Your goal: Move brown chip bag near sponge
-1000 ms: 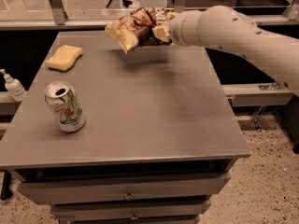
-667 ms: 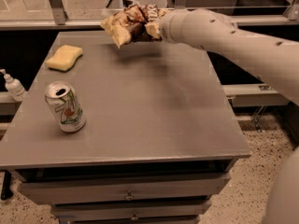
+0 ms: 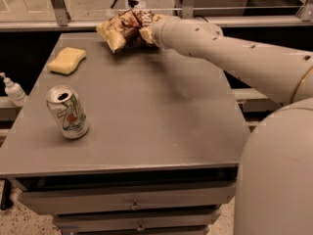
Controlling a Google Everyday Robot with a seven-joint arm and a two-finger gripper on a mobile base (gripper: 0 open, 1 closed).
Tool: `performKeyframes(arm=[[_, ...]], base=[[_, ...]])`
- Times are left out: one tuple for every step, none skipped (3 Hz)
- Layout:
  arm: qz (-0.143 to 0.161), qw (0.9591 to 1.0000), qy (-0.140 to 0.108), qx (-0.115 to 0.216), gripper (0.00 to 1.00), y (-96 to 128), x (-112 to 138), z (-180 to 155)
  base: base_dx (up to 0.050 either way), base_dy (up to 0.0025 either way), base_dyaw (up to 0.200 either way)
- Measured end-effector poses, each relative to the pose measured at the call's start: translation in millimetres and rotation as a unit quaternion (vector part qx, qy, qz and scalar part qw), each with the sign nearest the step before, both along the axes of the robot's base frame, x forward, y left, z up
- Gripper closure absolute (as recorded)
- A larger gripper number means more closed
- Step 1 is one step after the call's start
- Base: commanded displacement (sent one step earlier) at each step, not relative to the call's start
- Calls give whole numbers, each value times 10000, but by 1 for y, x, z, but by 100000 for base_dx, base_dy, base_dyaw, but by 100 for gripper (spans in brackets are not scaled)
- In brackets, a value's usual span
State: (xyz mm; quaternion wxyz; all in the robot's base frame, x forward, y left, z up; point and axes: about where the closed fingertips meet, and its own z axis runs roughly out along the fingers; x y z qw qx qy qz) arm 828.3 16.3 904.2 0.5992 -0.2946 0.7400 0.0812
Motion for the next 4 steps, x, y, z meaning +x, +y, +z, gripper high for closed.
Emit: performKeyframes(arm=[[269, 9996, -28, 62, 100, 28, -6, -3], [576, 9983, 22, 121, 82, 53, -18, -8], [769, 9969, 88, 158, 59, 72, -27, -16], [864, 9960, 135, 169, 34, 82, -33, -21]], base=[[0, 0, 0], [0, 0, 0], [0, 0, 0], [0, 0, 0]])
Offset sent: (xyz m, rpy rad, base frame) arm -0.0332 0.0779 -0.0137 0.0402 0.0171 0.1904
